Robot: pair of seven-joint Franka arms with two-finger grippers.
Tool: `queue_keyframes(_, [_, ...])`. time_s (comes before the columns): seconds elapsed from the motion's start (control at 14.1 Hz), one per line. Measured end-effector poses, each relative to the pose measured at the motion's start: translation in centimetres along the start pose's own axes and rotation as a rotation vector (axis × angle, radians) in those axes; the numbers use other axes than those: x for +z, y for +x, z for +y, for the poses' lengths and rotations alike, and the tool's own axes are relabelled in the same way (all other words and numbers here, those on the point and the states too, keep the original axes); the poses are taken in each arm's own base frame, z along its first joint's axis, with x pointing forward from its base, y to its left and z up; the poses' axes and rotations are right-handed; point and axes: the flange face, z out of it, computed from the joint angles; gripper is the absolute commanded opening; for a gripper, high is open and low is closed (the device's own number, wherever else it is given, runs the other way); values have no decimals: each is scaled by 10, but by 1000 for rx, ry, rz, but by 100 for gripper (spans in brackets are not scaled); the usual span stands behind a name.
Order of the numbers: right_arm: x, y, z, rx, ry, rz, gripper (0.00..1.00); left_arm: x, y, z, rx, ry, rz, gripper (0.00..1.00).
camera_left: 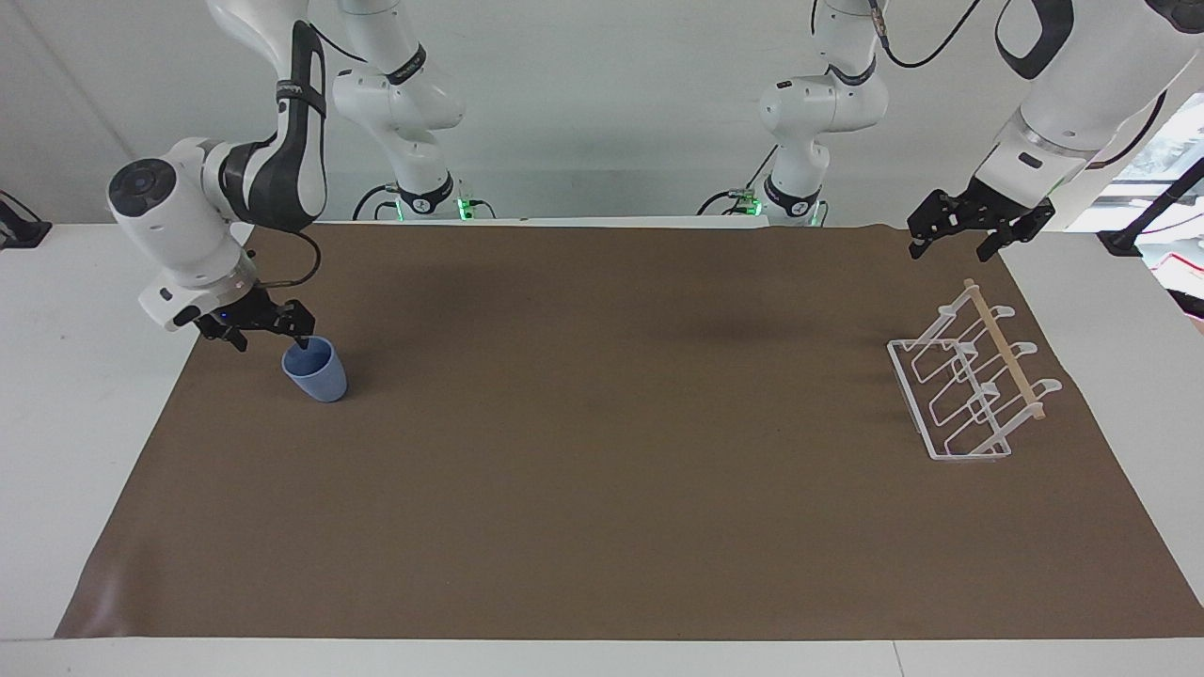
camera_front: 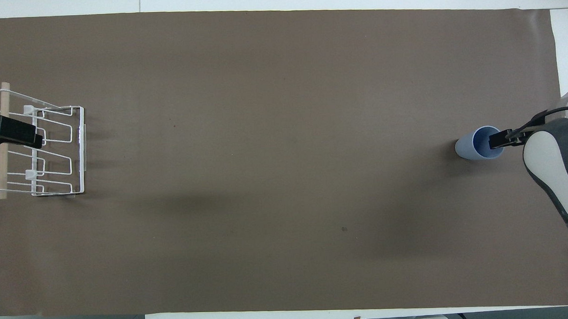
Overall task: Hang cup on cup holder
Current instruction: 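Reach the right gripper to the blue cup and grasp its base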
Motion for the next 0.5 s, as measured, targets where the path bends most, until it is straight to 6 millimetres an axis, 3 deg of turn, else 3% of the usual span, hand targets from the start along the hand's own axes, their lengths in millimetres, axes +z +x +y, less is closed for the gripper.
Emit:
queue_keyframes(0.35, [21, 3, -3, 18, 31, 6, 57, 0, 0, 0, 0, 0, 0, 100])
queue_keyframes(0.43, [23, 2, -3, 18, 32, 2, 46, 0, 0, 0, 0, 0, 0, 100])
queue_keyframes(0.5, [25, 2, -4, 17, 33, -2, 26, 0, 0, 0, 0, 0, 0, 100])
